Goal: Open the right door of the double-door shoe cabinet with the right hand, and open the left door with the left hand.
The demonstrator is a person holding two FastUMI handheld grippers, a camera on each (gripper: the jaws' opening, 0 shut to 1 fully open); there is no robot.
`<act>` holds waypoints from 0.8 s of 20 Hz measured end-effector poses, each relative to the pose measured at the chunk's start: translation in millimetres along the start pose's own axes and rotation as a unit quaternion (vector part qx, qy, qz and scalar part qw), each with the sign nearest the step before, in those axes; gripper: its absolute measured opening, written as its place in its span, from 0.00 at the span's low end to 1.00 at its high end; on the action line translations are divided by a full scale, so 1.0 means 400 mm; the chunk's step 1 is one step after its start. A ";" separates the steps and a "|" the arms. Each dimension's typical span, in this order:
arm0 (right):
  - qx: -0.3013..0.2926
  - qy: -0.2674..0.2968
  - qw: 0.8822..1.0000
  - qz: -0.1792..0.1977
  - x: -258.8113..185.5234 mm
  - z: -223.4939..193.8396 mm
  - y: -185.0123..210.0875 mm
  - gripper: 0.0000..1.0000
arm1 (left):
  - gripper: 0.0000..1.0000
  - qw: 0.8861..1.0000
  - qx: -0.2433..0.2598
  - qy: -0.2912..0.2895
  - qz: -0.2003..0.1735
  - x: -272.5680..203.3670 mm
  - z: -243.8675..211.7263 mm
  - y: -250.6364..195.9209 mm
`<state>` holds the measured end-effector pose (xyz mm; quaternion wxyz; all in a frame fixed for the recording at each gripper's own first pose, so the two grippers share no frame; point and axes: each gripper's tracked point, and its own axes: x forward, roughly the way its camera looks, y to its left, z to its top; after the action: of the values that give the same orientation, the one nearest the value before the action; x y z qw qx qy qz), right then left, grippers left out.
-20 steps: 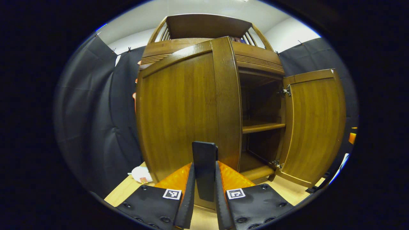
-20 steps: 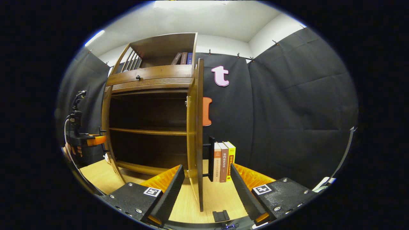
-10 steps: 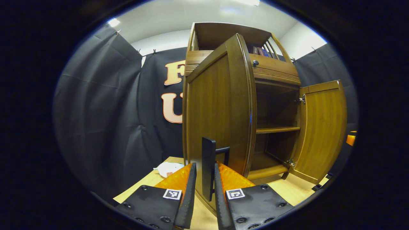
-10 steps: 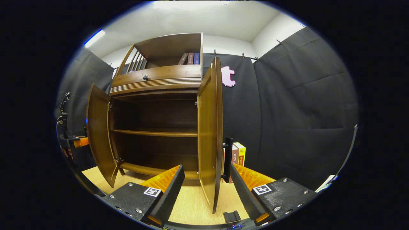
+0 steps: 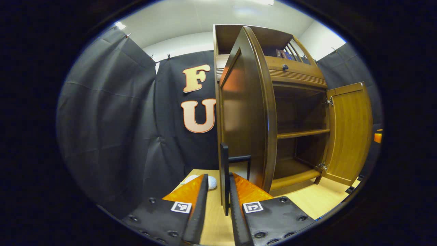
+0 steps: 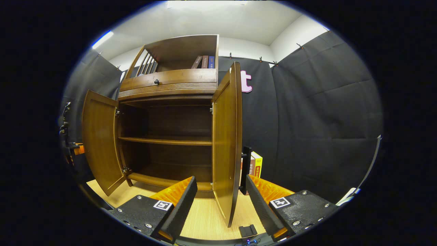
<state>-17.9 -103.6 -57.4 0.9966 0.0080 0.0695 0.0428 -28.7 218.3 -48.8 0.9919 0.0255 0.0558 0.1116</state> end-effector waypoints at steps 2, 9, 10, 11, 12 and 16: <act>-0.001 0.000 1.000 0.004 0.005 0.005 0.012 0.88 | 0.40 1.000 -0.016 -0.006 0.000 -0.014 0.004 0.047; 0.002 -0.002 1.000 0.017 0.019 0.016 0.053 0.89 | 0.72 0.998 -0.018 -0.005 0.066 -0.114 0.009 0.152; 0.004 -0.001 1.000 0.018 0.019 0.012 0.057 0.88 | 0.75 0.997 -0.025 -0.011 0.070 -0.137 0.023 0.156; 0.004 0.000 1.000 0.018 0.022 0.010 0.059 0.88 | 0.77 0.997 -0.035 -0.017 0.064 -0.155 0.037 0.142; 0.003 0.003 1.000 0.017 0.024 0.006 0.060 0.88 | 0.79 0.997 -0.044 -0.023 0.057 -0.169 0.050 0.122; 0.001 0.010 1.000 0.025 0.027 -0.001 0.081 0.89 | 0.94 0.998 -0.039 -0.023 0.039 -0.179 0.073 0.043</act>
<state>-9.9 -70.2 -58.5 0.9945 0.0101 0.0790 0.0674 -98.6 217.8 -11.2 0.9880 -0.0081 0.0276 0.1517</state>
